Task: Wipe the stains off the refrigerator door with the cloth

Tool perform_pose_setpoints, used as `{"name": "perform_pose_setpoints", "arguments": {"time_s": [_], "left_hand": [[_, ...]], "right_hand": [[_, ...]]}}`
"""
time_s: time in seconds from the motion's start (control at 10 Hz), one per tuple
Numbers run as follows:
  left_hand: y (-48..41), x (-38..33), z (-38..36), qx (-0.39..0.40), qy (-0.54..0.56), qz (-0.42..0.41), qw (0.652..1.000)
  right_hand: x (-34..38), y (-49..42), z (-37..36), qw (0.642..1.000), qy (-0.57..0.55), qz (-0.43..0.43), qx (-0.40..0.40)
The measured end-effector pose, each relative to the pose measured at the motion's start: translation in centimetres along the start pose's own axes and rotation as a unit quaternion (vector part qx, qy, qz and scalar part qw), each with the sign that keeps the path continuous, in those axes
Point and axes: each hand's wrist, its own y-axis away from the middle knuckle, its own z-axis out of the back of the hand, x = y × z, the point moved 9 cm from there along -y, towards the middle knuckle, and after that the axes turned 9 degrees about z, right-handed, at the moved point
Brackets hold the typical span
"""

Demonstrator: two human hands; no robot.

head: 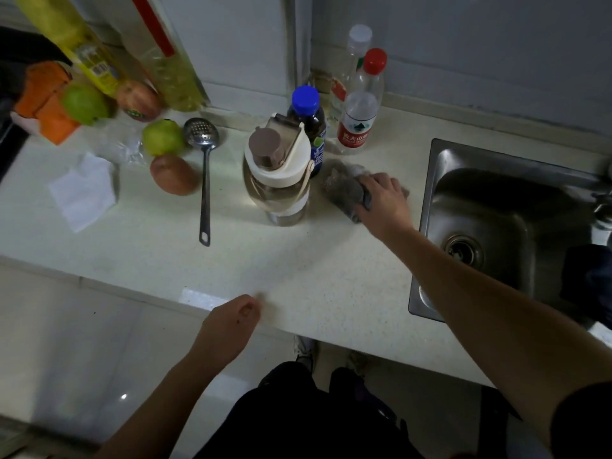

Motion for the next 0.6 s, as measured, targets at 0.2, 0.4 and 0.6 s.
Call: {"name": "perform_pose_setpoints", "arguments": {"time_s": [0.2,0.4,0.6], "left_hand": [[0.6,2.8,0.3,-0.011,0.006,0.017,1.000],[0.2,3.7,-0.2,-0.006,-0.007,0.002,1.000],[0.4,6.1,-1.8,0.008,-0.018,0.001,1.000]], "right_hand": [[0.6,0.3,0.6,0.999,0.027,-0.029,-0.022],[0.7,1.5,-0.3,0.999,0.006,-0.046,0.024],[1.3,4.3,0.3,0.995,-0.063,-0.063,0.044]]}}
